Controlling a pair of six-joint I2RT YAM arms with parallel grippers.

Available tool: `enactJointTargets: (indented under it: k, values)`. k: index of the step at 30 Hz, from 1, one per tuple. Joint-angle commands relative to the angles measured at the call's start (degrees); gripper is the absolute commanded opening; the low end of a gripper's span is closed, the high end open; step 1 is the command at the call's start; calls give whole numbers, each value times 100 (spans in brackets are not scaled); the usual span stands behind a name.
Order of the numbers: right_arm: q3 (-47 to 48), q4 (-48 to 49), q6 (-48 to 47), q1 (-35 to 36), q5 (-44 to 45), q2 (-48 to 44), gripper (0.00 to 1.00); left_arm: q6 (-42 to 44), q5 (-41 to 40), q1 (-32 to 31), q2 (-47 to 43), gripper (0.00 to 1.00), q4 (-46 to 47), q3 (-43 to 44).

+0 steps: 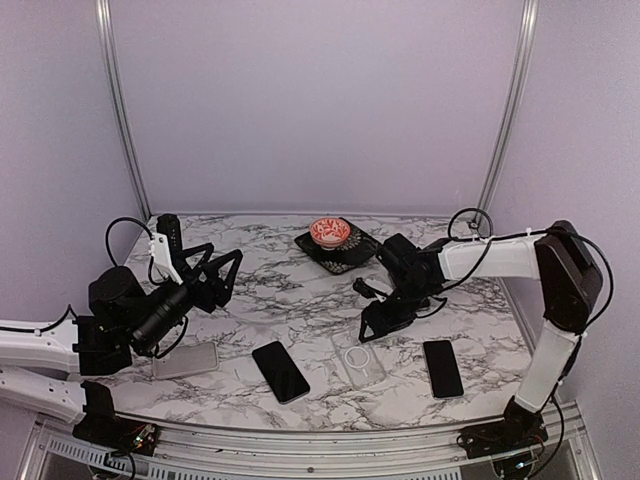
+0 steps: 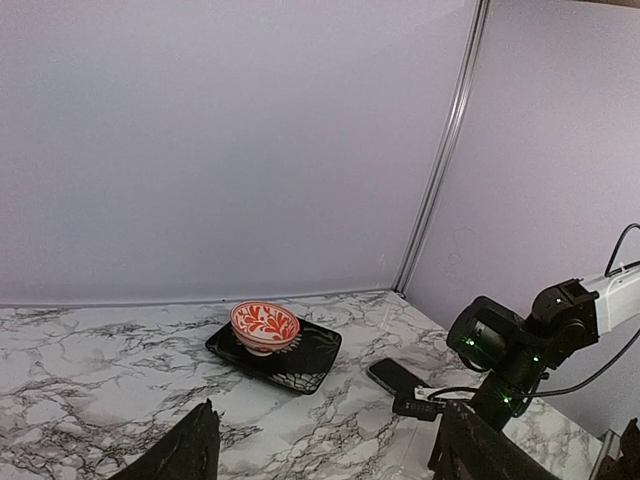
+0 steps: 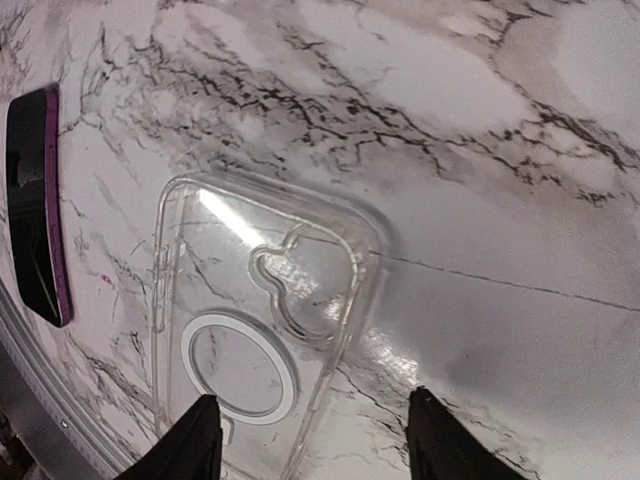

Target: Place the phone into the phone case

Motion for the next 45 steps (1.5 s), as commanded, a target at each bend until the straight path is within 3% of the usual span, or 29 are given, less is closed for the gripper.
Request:
enactJointTargets:
  k: [1, 3, 5, 8, 15, 21, 34, 42, 45]
  values:
    - [359, -304, 335, -19, 1502, -639, 76, 222, -111, 11, -147, 76, -116, 132]
    - [255, -459, 670, -17, 2401, -1052, 97, 249, -136, 7, -118, 76, -116, 123]
    - [25, -664, 1055, -17, 3262, -1442, 99, 279, -163, 10, -73, 77, -116, 133]
    - [-527, -969, 1626, -40, 3709, -1941, 99, 282, -156, 10, 10, 77, -116, 149]
    - [-1910, -988, 2470, -409, 3195, -2718, 99, 279, 157, 10, 184, 81, -116, 170]
    - [-2313, -734, 2440, -464, 2527, -2576, 99, 257, 184, 11, 224, 83, -116, 163]
    - [-2510, -536, 2452, -473, 2097, -2217, 99, 301, 279, 15, 155, 84, -116, 178]
    - [-2397, -620, 2444, -404, 1884, -2214, 79, 341, 179, 10, 140, 85, -116, 155]
    - [-2389, -737, 2493, -302, 1959, -2202, 77, 382, 138, 10, 157, 85, -116, 153]
